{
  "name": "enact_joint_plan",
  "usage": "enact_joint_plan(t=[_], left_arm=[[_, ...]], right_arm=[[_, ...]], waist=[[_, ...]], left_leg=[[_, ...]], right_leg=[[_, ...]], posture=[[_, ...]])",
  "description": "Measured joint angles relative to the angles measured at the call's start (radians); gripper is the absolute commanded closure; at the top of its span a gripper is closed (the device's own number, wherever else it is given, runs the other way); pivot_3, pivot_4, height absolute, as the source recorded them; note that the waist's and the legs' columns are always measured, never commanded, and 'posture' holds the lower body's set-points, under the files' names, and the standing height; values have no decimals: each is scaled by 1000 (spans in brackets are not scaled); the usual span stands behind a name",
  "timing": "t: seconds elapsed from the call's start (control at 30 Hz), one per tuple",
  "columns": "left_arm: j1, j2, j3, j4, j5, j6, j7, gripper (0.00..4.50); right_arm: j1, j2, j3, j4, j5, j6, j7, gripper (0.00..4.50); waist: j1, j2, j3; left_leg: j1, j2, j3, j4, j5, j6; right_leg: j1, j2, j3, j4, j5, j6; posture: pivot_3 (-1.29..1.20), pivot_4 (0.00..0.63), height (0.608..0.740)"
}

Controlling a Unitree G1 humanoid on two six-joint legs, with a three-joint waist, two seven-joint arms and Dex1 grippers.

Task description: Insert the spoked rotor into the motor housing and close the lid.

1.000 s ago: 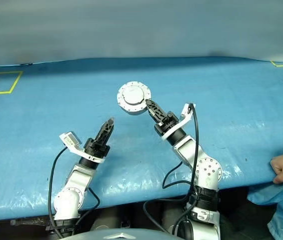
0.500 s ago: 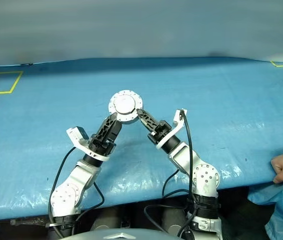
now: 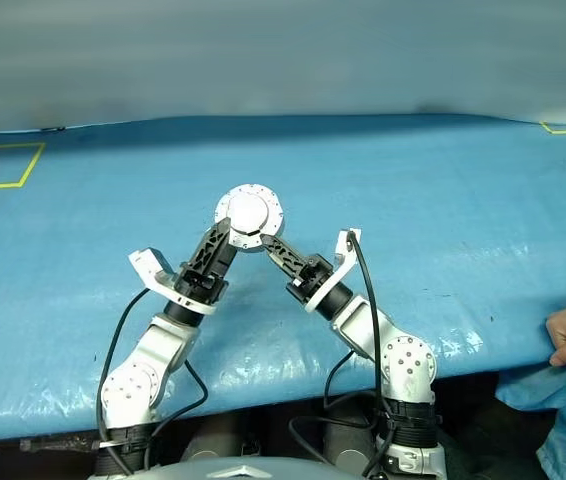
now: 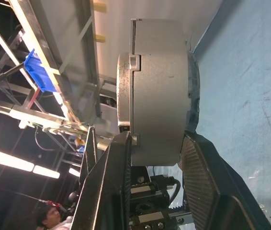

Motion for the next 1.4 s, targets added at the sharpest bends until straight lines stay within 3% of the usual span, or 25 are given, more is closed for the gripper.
enact_joint_plan(t=[0.43, 0.73, 1.27, 1.4], left_arm=[[6, -1, 12, 0, -16, -9, 16, 15], [3, -1, 14, 0, -100, 44, 12, 15], [-22, -1, 18, 20, -79, 40, 20, 15], [-23, -1, 18, 25, -58, 32, 32, 1187]], right_arm=[[-16, -43, 3, -7, 0, -25, 54, 3331], [-7, -47, 46, -6, -17, -25, 56, 3331], [45, -59, 134, -15, -89, -5, 101, 3331], [45, -62, 135, -20, -93, -5, 110, 3331]], waist=[[0, 0, 0], [0, 0, 0], [1, -1, 0], [1, -1, 0]], left_leg=[[0, 0, 0, 0, 0, 0], [0, 0, 0, 1, 0, 0], [0, 0, -1, 4, 0, 0], [0, 0, -1, 5, 0, 0]], right_leg=[[0, 0, 0, 0, 0, 0], [1, 1, 1, 0, 1, 0], [2, 5, 6, 0, 0, -1], [2, 5, 7, 0, -1, 0]], posture=[[0, 150, 740], [0, 150, 740], [0, 150, 740], [0, 150, 740]])
